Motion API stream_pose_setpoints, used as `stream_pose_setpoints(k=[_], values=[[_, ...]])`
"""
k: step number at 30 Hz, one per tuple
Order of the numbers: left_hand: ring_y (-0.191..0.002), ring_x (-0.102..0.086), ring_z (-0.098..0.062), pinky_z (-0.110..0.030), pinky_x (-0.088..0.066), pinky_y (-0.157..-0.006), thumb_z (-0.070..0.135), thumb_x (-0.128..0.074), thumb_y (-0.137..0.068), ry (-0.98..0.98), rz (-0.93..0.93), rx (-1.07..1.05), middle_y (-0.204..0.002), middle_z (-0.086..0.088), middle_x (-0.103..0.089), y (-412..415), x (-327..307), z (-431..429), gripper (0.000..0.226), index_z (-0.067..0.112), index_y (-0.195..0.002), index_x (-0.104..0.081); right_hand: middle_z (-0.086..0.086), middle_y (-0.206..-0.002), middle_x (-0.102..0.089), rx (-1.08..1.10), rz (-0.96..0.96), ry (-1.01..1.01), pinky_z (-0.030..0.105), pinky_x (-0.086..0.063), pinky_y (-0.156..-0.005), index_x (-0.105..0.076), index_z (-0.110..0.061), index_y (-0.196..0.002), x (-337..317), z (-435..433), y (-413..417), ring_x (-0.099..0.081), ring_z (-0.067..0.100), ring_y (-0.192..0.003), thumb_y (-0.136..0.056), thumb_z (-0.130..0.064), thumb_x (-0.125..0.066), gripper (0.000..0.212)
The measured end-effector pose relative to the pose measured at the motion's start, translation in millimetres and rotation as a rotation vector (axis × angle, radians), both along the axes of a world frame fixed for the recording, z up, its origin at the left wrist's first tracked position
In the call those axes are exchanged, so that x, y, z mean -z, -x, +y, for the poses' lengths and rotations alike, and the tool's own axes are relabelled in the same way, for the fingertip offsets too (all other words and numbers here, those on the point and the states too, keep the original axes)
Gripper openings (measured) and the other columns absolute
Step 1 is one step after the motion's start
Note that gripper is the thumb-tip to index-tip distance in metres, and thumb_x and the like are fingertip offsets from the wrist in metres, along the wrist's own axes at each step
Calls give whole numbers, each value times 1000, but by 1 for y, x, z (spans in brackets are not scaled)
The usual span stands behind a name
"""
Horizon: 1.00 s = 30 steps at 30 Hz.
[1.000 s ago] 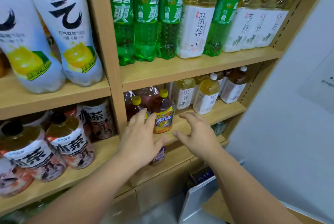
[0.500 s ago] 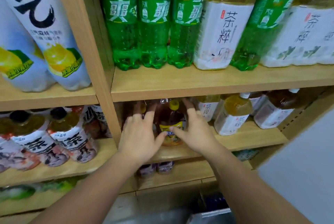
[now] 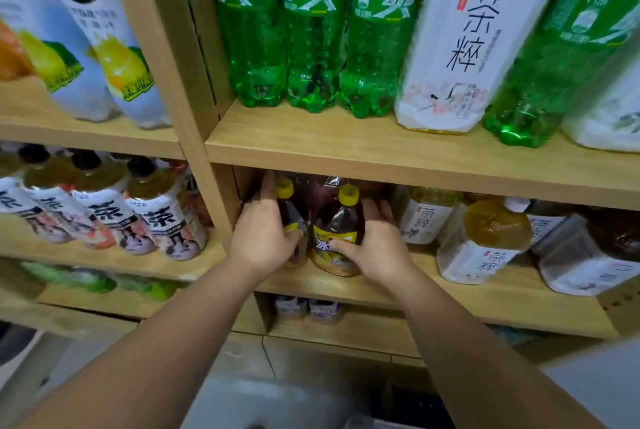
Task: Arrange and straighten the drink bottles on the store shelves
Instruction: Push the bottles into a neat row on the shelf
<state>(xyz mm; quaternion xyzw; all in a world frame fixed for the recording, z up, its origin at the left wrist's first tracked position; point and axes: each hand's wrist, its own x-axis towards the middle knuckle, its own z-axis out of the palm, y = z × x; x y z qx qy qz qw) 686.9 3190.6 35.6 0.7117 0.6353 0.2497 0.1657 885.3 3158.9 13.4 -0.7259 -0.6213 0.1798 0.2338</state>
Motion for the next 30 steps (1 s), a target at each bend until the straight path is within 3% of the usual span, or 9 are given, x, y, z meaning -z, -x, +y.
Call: stream_pose_setpoints(k=[3,5,10,13,19,21,24,30], values=[[-115,-58,-37,-41,-52,-94,35,-91,-68,-13,21,-33,-116,-15,-65,0,4,1,89,14,-140,-44,9,-144,-41,-1,0,-18,43,-47,-106,-37,-22,-150,4,-2,-5,-47,34,-134,-72,-54,-86,97],[-117,-56,-37,-39,-48,-98,38,-92,-67,4,75,-16,-119,-14,-63,-1,2,1,81,12,-132,-52,10,-144,-42,-2,-4,0,44,-47,-106,-37,-20,-148,5,-5,-8,-46,34,-134,-72,-55,-86,98],[-122,-48,-37,-41,-42,-102,39,-90,-68,27,189,55,-127,-13,-58,-3,-5,-4,93,16,-142,-39,7,-134,-53,-19,50,23,43,-52,-99,-38,-25,-137,4,-14,-21,-54,30,-124,-70,-54,-88,89],[-126,-48,-36,-42,-44,-102,28,-89,-74,112,141,81,-128,-15,-56,-2,-4,-11,97,18,-148,-27,4,-131,-57,-27,94,10,45,-53,-99,-38,-32,-130,6,-21,-27,-57,28,-122,-68,-51,-90,84],[-125,-51,-34,-46,-48,-102,30,-93,-69,23,99,15,-128,-11,-55,3,4,-26,82,14,-134,-45,-3,-132,-55,-56,159,-33,40,-47,-102,-39,-31,-126,10,-40,-35,-49,21,-128,-71,-44,-91,77],[-127,-51,-33,-44,-45,-105,27,-94,-67,-23,64,12,-132,-10,-54,5,7,-37,85,15,-137,-47,-9,-128,-53,-59,210,-63,39,-47,-102,-39,-37,-121,13,-49,-36,-49,17,-126,-71,-39,-92,73],[-127,-50,-31,-43,-44,-108,25,-95,-66,-45,9,29,-133,-7,-55,8,11,-55,87,18,-139,-49,-11,-130,-53,-39,299,-109,38,-48,-106,-38,-41,-129,18,-62,-35,-52,12,-124,-72,-32,-92,79],[-117,-57,-28,-44,-51,-98,30,-96,-64,-31,-32,105,-122,-3,-62,19,15,-88,80,22,-131,-54,-12,-129,-60,13,390,-175,40,-50,-107,-46,-38,-133,24,-90,-37,-56,10,-124,-68,-28,-95,82]])
